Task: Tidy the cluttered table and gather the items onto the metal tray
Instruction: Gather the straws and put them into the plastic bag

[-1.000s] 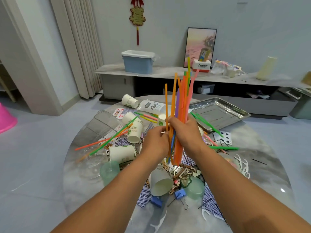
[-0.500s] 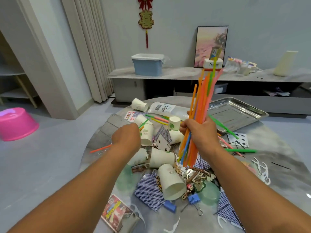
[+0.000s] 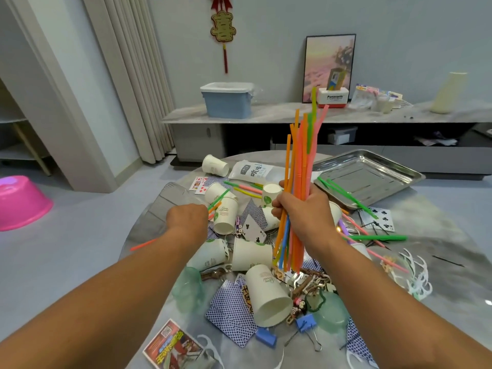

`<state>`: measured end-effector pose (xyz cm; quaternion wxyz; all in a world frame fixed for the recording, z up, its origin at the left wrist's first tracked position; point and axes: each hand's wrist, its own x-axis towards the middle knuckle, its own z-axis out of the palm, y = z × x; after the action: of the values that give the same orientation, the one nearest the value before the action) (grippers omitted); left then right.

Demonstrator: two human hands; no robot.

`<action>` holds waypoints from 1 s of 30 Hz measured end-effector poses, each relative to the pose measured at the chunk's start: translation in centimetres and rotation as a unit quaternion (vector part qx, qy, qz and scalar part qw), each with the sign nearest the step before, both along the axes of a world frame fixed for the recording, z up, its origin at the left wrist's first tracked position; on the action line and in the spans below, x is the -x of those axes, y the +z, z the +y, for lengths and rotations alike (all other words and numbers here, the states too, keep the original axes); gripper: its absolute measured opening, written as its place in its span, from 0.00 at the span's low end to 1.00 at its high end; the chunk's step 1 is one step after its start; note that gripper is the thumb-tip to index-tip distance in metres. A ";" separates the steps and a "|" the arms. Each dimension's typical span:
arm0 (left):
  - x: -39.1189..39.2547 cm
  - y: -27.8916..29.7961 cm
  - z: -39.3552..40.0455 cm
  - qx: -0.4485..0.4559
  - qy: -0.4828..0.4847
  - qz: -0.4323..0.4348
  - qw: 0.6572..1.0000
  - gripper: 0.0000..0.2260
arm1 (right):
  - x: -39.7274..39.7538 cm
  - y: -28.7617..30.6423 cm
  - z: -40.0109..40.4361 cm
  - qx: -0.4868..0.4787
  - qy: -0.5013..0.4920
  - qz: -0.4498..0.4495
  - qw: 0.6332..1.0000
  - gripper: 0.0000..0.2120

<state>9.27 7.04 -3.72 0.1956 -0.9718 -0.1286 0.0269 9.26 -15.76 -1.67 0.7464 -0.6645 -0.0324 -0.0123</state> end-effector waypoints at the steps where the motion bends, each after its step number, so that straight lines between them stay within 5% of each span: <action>1: -0.2 -0.2 0.0 0.007 0.004 0.002 1.000 0.13 | -0.1 -0.2 -0.1 0.001 -0.001 -0.001 1.000 0.12; 15: -2.1 -0.9 0.1 0.075 0.017 0.007 0.997 0.12 | -0.7 -1.1 -0.2 0.026 0.005 -0.006 1.000 0.12; 23: -2.8 7.0 -1.3 0.142 -0.063 -0.105 0.982 0.03 | 0.6 -0.1 0.6 0.019 0.003 -0.005 1.000 0.04; 27: -2.8 11.8 -4.8 0.284 -0.095 -0.146 0.943 0.09 | 1.1 0.3 1.0 0.020 -0.011 -0.010 1.000 0.05; 30: -2.3 13.4 -7.3 0.457 -0.111 -0.121 0.874 0.11 | 1.2 0.8 1.0 0.055 -0.024 -0.034 0.998 0.06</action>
<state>11.53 -0.25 9.66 -0.2854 -0.9566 -0.0158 -0.0571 8.11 -14.74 -0.86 0.7070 -0.7041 -0.0421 -0.0514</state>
